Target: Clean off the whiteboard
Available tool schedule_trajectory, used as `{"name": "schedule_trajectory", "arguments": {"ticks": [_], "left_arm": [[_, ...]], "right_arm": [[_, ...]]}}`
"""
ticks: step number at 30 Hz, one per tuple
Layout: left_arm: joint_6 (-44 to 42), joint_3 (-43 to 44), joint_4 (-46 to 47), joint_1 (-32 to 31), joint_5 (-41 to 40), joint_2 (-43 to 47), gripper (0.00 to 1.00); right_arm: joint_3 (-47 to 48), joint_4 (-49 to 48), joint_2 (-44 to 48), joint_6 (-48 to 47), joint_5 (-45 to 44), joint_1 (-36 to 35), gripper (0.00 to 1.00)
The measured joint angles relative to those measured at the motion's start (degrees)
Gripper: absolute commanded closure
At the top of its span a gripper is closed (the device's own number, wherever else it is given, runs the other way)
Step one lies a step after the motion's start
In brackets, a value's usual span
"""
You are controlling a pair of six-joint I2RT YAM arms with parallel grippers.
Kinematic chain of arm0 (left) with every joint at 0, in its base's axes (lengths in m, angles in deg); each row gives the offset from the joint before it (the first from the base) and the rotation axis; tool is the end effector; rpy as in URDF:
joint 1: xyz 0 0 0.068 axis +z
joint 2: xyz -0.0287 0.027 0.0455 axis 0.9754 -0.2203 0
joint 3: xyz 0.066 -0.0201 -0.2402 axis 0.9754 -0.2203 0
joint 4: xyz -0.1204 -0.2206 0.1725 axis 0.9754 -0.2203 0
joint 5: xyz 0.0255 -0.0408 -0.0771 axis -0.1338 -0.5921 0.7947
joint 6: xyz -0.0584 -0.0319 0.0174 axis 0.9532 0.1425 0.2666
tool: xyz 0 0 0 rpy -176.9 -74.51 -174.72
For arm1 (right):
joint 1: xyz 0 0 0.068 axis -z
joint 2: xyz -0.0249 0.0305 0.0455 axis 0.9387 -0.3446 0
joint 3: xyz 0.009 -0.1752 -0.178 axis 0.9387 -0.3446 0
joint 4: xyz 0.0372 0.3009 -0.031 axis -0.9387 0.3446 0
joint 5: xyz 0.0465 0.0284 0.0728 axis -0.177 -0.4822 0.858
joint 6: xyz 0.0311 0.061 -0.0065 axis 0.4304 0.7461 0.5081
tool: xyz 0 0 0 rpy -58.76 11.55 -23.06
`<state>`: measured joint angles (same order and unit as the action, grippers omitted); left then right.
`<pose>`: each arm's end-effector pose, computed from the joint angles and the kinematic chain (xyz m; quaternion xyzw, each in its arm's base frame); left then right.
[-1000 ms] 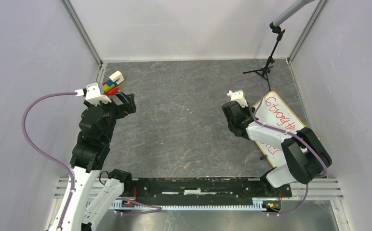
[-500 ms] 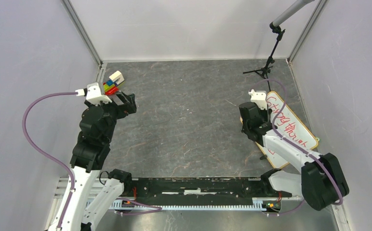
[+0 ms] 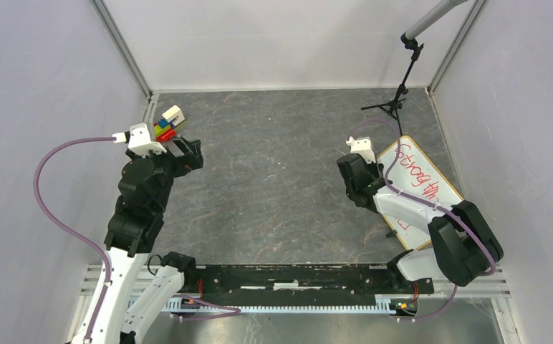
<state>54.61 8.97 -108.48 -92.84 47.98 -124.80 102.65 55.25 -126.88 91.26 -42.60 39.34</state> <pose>0.2090 -0.0422 0.3818 -0.1162 0.7379 -0.0974 0.6576 0.2832 0.1166 0.1183 -0.0027 0.8577 -0.2689 0.4382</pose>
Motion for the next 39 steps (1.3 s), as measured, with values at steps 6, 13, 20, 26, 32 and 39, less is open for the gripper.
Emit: {"name": "schedule_trajectory", "arguments": {"ticks": [6, 13, 20, 26, 32, 39], "left_arm": [[0.0, 0.0, 0.0, 0.0, 0.0, 0.0, 0.00], [0.0, 0.0, 0.0, 0.0, 0.0, 0.0, 0.00], [0.0, 0.0, 0.0, 0.0, 0.0, 0.0, 0.00], [0.0, 0.0, 0.0, 0.0, 0.0, 0.1, 0.00], [0.0, 0.0, 0.0, 0.0, 0.0, 0.0, 0.00], [0.0, 0.0, 0.0, 0.0, 0.1, 0.0, 0.00]], "right_arm": [[-0.2, 0.4, 0.8, 1.1, -0.9, 0.1, 0.83], [-5.2, 4.7, 11.0, 5.6, -5.1, 3.7, 0.83], [-7.4, 6.1, 14.2, 7.0, -6.4, 3.0, 0.83], [-7.2, 3.7, 6.2, 5.8, -8.1, -2.9, 0.83], [-5.4, 1.7, 0.8, 4.6, -8.4, -4.4, 0.84], [-6.8, 4.0, 5.0, 8.5, -10.2, -4.2, 0.84]]}}
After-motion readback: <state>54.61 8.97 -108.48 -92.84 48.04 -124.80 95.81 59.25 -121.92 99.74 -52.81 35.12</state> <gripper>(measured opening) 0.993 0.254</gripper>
